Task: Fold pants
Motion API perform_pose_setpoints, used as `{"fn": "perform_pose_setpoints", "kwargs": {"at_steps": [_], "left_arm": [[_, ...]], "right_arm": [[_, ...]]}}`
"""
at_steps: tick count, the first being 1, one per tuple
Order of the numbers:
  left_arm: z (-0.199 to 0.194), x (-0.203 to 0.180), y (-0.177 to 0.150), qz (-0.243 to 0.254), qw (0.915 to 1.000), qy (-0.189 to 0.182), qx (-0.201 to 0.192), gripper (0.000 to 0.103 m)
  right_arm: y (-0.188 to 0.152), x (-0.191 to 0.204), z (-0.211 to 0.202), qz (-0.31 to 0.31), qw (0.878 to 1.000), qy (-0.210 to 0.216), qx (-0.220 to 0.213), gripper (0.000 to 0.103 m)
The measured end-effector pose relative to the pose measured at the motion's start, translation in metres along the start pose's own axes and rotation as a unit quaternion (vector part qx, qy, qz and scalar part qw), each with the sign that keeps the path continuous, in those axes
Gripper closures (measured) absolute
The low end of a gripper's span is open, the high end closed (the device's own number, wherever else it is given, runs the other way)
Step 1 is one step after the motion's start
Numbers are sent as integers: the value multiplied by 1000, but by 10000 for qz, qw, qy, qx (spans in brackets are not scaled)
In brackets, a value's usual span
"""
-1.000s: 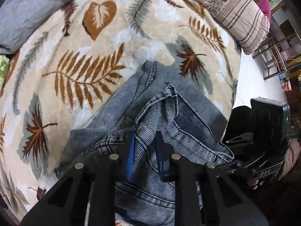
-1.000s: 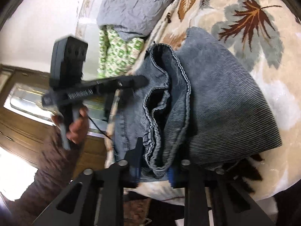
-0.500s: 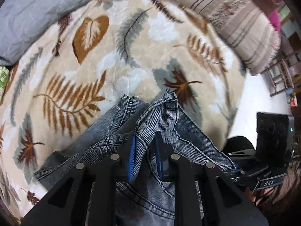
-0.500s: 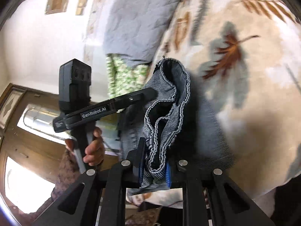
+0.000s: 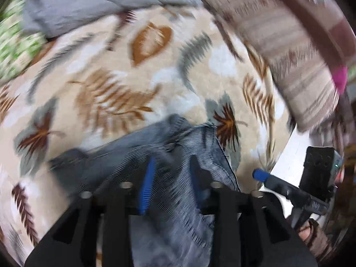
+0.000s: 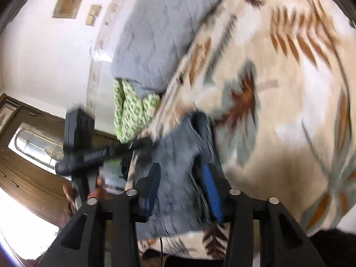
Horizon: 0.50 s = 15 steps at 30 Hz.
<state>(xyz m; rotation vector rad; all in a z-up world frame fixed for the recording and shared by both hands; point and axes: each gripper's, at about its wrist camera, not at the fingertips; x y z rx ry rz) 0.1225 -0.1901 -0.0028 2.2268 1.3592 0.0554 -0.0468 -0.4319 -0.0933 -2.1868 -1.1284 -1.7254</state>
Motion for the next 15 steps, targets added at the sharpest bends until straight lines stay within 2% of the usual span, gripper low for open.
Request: {"fn": "perform_pose_setpoints", "kwargs": {"at_steps": [1,2,6,7,11,13,14,15], "left_arm": [[-8,9,-4,-160,9998,52,-97,47],[-21,24,-11,-421,9987,110,-256,45],[-45,68,-46,-1208,9917,-62,-435,45],[-47,76,-55,-1371,9895,-114,-438,45],[-32,93,-86,-1805,9828,-283,-255,45],[-19,96,-93,-1957,9801,-317,-86,46],[-13,96,-96,-2049,9782,-340,-32,47],[-11,95,-96,-2106,9767,-412,-49,47]], "right_arm": [[5,5,6,-84,10000,-2,33,56],[9,13,15,-237,9997,12,106,54],[23,32,59,-821,9957,-233,368,53],[26,33,71,-949,9940,-406,361,53],[27,24,98,-1046,9912,-564,586,54],[22,20,108,-1187,9879,-476,872,70],[21,23,112,-1322,9855,-469,960,94],[22,29,111,-1416,9838,-429,1013,103]]}}
Point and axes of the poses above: each gripper's, at about its wrist camera, not at the fingertips, and z roughly the way its jaws point, x to its left, y to its top, and after that the axes turned 8 degrees about -x, right-handed
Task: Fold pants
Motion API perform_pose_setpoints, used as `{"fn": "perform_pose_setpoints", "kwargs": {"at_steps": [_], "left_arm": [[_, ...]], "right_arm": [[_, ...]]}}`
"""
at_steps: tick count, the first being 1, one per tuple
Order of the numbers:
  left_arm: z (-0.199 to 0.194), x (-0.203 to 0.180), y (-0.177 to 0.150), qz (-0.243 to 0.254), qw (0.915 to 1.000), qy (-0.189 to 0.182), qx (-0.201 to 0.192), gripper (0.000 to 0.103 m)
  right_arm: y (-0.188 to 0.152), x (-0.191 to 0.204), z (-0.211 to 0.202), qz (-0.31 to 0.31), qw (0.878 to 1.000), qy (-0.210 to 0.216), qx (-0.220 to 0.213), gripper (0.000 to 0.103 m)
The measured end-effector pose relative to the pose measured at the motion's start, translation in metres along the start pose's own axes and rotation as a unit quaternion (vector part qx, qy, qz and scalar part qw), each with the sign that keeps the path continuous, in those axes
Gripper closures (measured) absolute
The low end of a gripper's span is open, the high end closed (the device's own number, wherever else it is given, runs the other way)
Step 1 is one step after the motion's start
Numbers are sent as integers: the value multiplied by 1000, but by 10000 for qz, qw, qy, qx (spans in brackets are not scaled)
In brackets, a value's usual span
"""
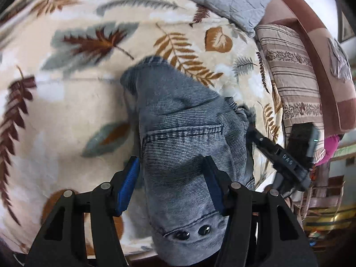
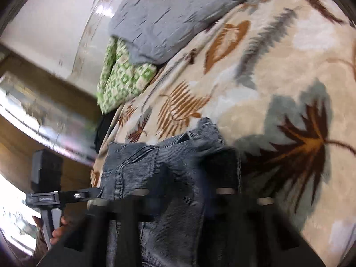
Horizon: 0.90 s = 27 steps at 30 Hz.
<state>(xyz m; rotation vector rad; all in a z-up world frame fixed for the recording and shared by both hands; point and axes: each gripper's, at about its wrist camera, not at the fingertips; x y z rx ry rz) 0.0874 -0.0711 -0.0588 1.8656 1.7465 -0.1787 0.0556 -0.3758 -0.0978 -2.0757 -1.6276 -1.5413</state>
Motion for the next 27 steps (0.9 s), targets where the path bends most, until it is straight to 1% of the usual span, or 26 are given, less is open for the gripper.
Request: {"fn": "perform_pose_setpoints", "kwargs": {"at_steps": [1,2,3,4,5,6,7,8,10,11,12,13,15,17,18,20,21,22,23,24,25,27], "left_arm": [[0,-1,-1,-34,9999,-98,-73,46],[-1,-3,-2,-26,9998,-80,-180,46],[1,-4,-3,-6,9996,9,-268,46],[5,-5,-4,41,9993,170,-336,46],[13,-6,-6,102,9987,380,-322,45],[19,-4,-8,104,9984,473,-290,44],[23,-1,-11,28,9985,478,-270,44],[22,2,-13,-34,9987,407,-300,44],[19,7,-13,-147,9990,299,-312,44],[18,10,-13,-196,9992,223,-279,43],[19,12,-14,-229,9992,190,-258,43],[20,12,-13,-242,9992,202,-256,41],[20,11,-14,-237,9991,219,-282,40],[18,9,-15,-217,9990,229,-320,40],[17,8,-16,-198,9989,258,-337,40],[15,6,-15,-145,9987,313,-366,41],[13,3,-14,-106,9986,366,-376,41],[11,2,-14,-108,9984,388,-387,41],[8,0,-13,-117,9984,364,-410,41],[2,-3,-13,-100,9984,301,-471,41],[1,-4,-13,-58,9982,314,-507,40],[4,-8,-13,132,9965,610,-556,40]], "right_arm": [[6,6,-5,-103,9999,63,-50,103],[14,14,-14,-278,9994,94,-182,103],[18,17,-19,-357,9991,66,-211,103],[23,16,-19,-425,9990,-41,-149,103],[25,13,-14,-466,9987,-192,-28,103],[25,8,-8,-529,9977,-408,149,103],[24,1,-3,-508,9969,-516,304,101],[24,-4,-6,-380,9979,-415,334,98],[21,-12,-17,-78,9998,-144,94,89],[17,-14,-23,19,10000,79,-4,74],[15,-13,-24,21,9999,160,-42,63],[10,-12,-25,-38,9997,236,-26,63],[3,-8,-20,-225,9996,157,94,63],[-3,-5,-10,-566,9979,-228,201,64],[-4,-4,-6,-650,9972,-340,175,64],[-1,-4,-2,-660,9972,-357,23,64],[2,-2,2,-738,9965,-391,11,70],[6,0,7,-835,9958,-361,112,83],[9,2,10,-817,9961,-252,214,100],[13,7,7,-786,9965,-98,279,100],[17,13,0,-859,9961,2,201,100],[26,15,-12,-946,9955,-20,98,100]]}}
Point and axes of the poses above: each gripper's, at about its wrist camera, not at the fingertips, and z roughly the way its jaws point, x to its left, y to its top, and after that the axes turned 8 degrees about -x, right-handed
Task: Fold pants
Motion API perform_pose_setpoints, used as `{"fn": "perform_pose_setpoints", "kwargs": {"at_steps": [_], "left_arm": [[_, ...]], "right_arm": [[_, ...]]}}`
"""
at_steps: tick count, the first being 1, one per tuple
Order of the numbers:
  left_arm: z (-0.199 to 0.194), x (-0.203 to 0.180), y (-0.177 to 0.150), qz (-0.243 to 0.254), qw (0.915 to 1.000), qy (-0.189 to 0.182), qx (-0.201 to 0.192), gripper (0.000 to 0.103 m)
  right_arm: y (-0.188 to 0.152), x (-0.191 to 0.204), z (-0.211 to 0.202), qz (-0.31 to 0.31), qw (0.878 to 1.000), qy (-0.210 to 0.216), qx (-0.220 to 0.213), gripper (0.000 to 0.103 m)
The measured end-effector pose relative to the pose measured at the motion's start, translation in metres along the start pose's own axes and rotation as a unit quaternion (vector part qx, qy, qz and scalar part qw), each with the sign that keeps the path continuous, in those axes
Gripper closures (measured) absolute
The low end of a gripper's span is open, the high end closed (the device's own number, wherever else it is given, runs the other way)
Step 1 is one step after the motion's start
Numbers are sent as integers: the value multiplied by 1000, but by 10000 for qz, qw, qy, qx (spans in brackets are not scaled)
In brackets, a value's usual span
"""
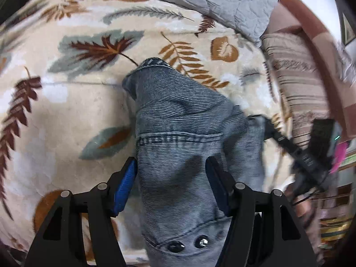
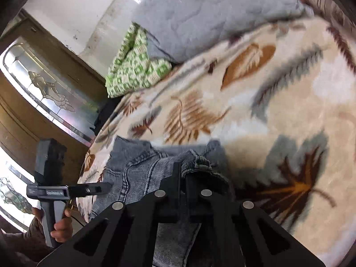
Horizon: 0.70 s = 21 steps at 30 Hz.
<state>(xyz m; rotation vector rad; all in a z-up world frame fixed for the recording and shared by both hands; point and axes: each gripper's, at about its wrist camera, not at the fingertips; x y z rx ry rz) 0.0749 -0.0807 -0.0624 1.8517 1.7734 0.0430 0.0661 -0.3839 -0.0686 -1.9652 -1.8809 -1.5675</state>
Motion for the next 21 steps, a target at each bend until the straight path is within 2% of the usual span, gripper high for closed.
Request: {"fn": "perform_pose_setpoints", "kwargs": {"at_steps": [1,3,5,7,9,10,11,12,13,15,16,19,21], "left_arm": [[6,-1,-1,90,9998,150,30,39],[19,0,-5,108,9993,328,120,31],[27,4,-8,76,9989,452,83,15],[35,13,-10,-58,9986,507,114,9],[33,19,-9,-265,9989,363,135,9],[30,21,-8,-346,9988,320,156,11],[23,21,-8,-391,9987,301,157,12],[13,20,-9,-367,9988,300,115,12],[7,19,-10,-332,9990,298,75,12],[-14,15,-22,-230,9996,137,8,12],[-19,13,-26,-221,9997,58,13,12],[-34,5,-54,-282,9988,-395,70,12],[-29,0,-67,-254,9985,-457,180,12]], "right_arm": [[2,-6,0,4,9999,-137,28,100],[0,-22,9,82,9989,-421,210,100],[-9,-36,23,191,9973,-559,445,99],[-14,-38,29,160,9969,-626,449,100],[-13,-40,31,235,9965,-647,469,99],[-12,-39,29,257,9964,-654,471,97],[-10,-36,24,274,9966,-625,466,89],[-8,-31,16,294,9968,-576,475,87],[-8,-28,9,318,9970,-540,457,81],[-12,-20,-13,450,9977,-278,429,56],[-16,-18,-20,523,9975,-212,426,51],[-39,-16,-39,700,9959,-116,558,49],[-56,-15,-40,772,9947,-127,661,49]]}}
Point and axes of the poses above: each gripper's, at about its wrist camera, not at the fingertips, and z roughly the way its jaws point, x to its left, y to its top, and after that the axes turned 8 degrees about -x, right-handed
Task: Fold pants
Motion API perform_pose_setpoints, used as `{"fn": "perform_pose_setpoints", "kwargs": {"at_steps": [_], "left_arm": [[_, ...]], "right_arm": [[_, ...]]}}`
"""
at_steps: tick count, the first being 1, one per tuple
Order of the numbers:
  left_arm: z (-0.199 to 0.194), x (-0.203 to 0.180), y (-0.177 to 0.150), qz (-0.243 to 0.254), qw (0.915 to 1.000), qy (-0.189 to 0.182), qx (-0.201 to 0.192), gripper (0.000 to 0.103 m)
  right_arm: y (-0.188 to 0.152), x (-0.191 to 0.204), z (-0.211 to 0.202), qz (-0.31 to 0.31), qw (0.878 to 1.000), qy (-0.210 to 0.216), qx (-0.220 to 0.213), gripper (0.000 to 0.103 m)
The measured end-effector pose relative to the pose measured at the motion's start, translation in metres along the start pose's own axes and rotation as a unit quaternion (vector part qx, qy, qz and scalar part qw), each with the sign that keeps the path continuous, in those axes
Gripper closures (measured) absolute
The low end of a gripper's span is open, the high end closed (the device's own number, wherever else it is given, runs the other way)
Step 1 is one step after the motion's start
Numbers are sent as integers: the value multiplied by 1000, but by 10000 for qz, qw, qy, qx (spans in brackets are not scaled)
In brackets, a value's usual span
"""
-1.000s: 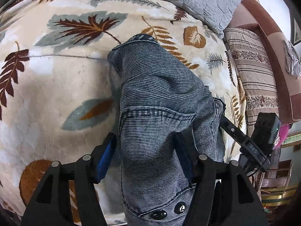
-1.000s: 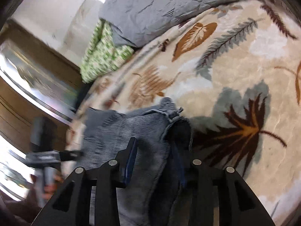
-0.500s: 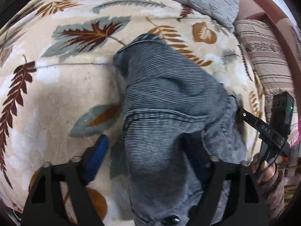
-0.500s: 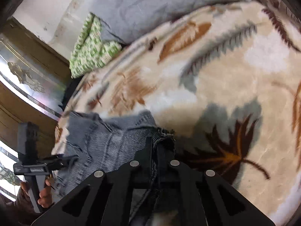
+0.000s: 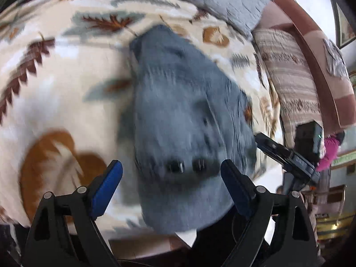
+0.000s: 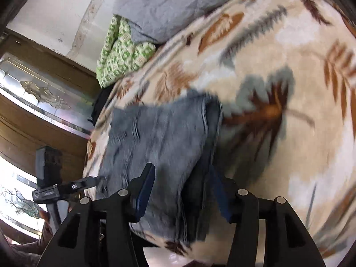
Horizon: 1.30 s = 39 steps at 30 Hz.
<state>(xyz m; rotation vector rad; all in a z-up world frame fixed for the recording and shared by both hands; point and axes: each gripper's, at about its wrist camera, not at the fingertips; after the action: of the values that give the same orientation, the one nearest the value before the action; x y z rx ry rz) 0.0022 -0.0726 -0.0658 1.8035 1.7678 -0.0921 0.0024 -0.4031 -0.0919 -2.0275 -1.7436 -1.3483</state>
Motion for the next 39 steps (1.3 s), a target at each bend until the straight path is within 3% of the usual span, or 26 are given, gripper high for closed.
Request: {"fn": "perform_pose_setpoints", "kwargs": {"at_steps": [1,3,6,8,10,14,26,28,29,30,33,36,39], "left_arm": [[10,0,-7,56,9998,142,137,12],[21,-1,-15,74,9989,356,294,13],[16,-6,-21,-69,9994,262,220,22],[19,-15,-22,208,9986,476,81,22],[30,-18,-22,327,9977,596,63,22],[46,-20,-22,365,9973,640,27,19],[40,-18,-26,501,9965,661,-66,17],[28,-21,-23,527,9974,497,28,18],[15,-19,-21,576,9977,358,-6,18],[2,-19,-19,624,9978,201,-101,18],[-31,-11,-6,544,9969,-44,-562,18],[-34,0,18,357,9972,88,-658,18],[-8,8,38,143,9986,268,-424,18]], "right_arm": [[-5,-1,3,42,10000,38,52,51],[-13,3,13,-8,9998,44,174,70],[-9,13,4,-155,9998,71,61,86],[-4,21,-8,-449,9990,-35,-45,91],[-4,21,-4,-715,9968,-320,149,91],[-13,18,17,-1047,9911,-733,363,89],[-17,4,12,-452,9973,-552,151,83],[-16,4,8,-290,9977,-586,189,79],[-14,7,5,-282,9975,-619,189,71],[-11,9,2,-306,9974,-637,149,60],[1,16,-19,-313,9977,-548,-253,52],[18,16,-18,-190,9975,-510,-454,46],[31,14,4,-185,9974,-558,-418,46]]}}
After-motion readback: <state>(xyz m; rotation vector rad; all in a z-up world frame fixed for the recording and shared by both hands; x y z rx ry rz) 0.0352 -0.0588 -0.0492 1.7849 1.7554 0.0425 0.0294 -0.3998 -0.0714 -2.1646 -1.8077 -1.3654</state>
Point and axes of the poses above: each gripper's, at about its wrist camera, not at the fingertips, and z roughly the way its jaws point, x to its left, y to its top, and after that the axes turned 8 degrees about -x, right-handed
